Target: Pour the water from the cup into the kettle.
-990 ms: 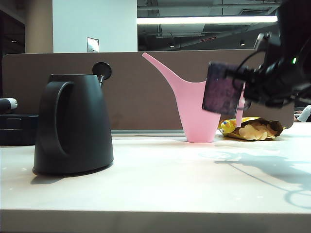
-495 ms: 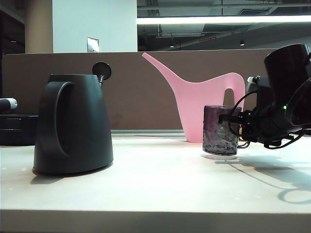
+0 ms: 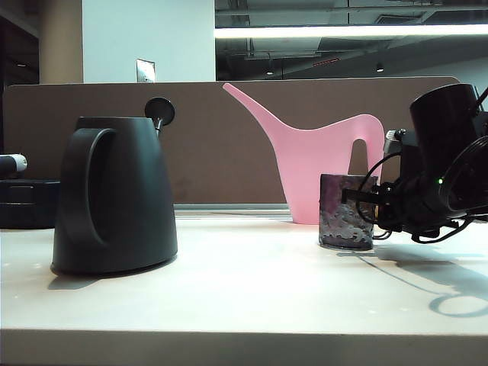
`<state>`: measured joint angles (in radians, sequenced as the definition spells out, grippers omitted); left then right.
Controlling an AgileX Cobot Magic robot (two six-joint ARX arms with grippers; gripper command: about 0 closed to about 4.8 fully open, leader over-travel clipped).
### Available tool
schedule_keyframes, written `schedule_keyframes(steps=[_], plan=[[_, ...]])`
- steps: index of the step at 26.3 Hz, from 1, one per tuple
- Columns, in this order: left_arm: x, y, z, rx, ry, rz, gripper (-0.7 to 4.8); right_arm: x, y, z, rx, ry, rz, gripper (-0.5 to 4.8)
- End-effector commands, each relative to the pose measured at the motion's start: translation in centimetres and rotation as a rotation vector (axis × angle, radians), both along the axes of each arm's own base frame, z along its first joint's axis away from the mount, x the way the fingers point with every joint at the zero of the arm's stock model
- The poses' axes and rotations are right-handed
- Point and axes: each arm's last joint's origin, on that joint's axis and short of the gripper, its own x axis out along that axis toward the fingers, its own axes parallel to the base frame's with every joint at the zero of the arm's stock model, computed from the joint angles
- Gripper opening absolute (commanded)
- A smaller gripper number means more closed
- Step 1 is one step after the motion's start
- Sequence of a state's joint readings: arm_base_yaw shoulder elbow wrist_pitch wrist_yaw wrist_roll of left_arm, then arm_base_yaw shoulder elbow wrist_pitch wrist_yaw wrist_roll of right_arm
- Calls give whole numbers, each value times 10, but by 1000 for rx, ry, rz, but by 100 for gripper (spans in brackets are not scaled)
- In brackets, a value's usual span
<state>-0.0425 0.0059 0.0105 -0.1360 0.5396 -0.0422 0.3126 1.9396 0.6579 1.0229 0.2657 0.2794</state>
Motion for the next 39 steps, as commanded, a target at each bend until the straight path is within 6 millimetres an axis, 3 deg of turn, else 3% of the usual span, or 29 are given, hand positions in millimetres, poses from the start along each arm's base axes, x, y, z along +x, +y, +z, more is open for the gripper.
schedule_keyframes(steps=[1,8,14,24,36,39], plan=[[0,0,1,-1,-5,-7,-5,0,1,1,4,-9,1,127],[0,0,1,-1,-5,-7,-5,-1,1,3,10,-11,22,149],[0,0,1,-1,-6,-7,-5,-4,0,19,22,-48,26,150],[0,0,1,-1,-6,-7,-5,-15,-3,29,-20,83,25,150],[0,0,1,-1,-5,-7,-5,-46,-14,82,-59,167,17,146],[0,0,1,-1,-6,-7,-5,-61,-19,102,-117,168,37,94]])
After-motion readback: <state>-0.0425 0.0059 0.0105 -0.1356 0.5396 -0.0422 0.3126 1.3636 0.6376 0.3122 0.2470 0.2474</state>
